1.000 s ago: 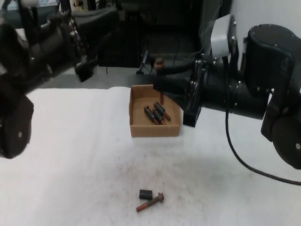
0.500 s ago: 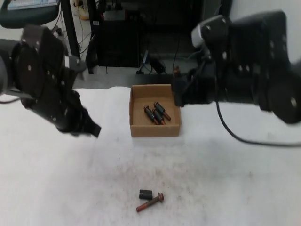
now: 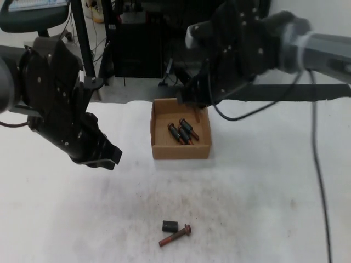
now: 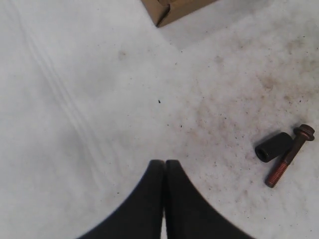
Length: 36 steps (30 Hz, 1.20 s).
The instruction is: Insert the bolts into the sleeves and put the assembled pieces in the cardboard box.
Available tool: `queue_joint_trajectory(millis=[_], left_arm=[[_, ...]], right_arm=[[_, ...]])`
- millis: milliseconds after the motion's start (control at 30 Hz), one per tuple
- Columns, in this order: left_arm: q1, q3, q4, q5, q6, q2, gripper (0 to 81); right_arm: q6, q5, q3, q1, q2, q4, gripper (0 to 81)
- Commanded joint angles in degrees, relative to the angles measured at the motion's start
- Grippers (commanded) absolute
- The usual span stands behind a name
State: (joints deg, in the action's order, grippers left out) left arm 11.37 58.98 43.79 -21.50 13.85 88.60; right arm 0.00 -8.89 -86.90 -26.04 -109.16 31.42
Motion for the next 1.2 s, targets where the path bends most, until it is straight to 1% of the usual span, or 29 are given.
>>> queue_joint_trajectory(millis=[0, 167, 267, 333, 367, 433, 567, 633, 733, 833, 933, 1000, 1067, 1167], left_arm=[[0.2, 0.5, -0.2, -0.2, -0.2, -0.3, 0.3], [0.2, 0.5, 0.4, -0.2, -0.7, -0.3, 0.3], [0.2, 0.5, 0.4, -0.2, -1.0, -0.3, 0.3], [0.2, 0.5, 0.1, -0.2, -1.0, -0.3, 0.3], [0.2, 0.5, -0.1, -0.2, -1.0, -0.3, 0.3], [0.2, 0.5, -0.9, -0.2, -0.6, -0.3, 0.3], [0.2, 0.5, -2.3, -0.2, 0.0, -0.3, 0.3], [0.2, 0.5, -2.6, -0.4, 0.0, -0.3, 0.3], [0.2, 0.5, -2.6, -0.5, 0.0, -0.3, 0.3], [0.2, 0.5, -2.6, -0.6, 0.2, -0.3, 0.3], [0.2, 0.5, -2.5, -5.4, 2.9, -0.3, 0.3], [0.8, 0.5, -2.7, -8.2, 3.0, -0.3, 0.3], [2.5, 0.5, -2.9, -8.2, 4.3, -0.3, 0.3], [6.9, 0.6, -2.9, -7.3, 9.9, -0.3, 0.3]], right_arm=[[1.2, 0.0, -7.1, 1.4, -6.2, 1.4, 0.8], [4.4, 0.0, -14.4, 2.9, -12.5, 1.8, 0.8], [4.3, 0.0, -18.0, 3.3, -15.4, 3.0, 0.8], [2.7, -1.5, -19.5, 3.3, -16.6, 3.1, 0.0], [1.8, -2.8, -19.8, 3.3, -17.0, 3.1, 2.1], [1.5, -3.9, -20.3, 3.3, -17.3, 3.1, 9.3], [1.5, -3.5, -20.2, 3.3, -17.3, 2.9, 34.9], [2.1, -3.0, -20.4, 3.3, -17.1, 3.2, 41.1], [1.8, -0.9, -21.0, 3.3, -16.1, 5.0, 39.3], [1.7, -0.9, -22.6, 3.3, -14.5, 7.7, 36.3], [2.8, -1.9, -23.4, 3.3, -11.2, 13.6, 33.0], [1.7, -3.5, -23.4, 3.3, -8.3, 18.1, 31.8], [-0.5, -3.3, -23.3, 3.3, -5.8, 24.0, 31.7], [-3.6, -2.5, -22.8, 3.3, -3.1, 31.8, 31.7]])
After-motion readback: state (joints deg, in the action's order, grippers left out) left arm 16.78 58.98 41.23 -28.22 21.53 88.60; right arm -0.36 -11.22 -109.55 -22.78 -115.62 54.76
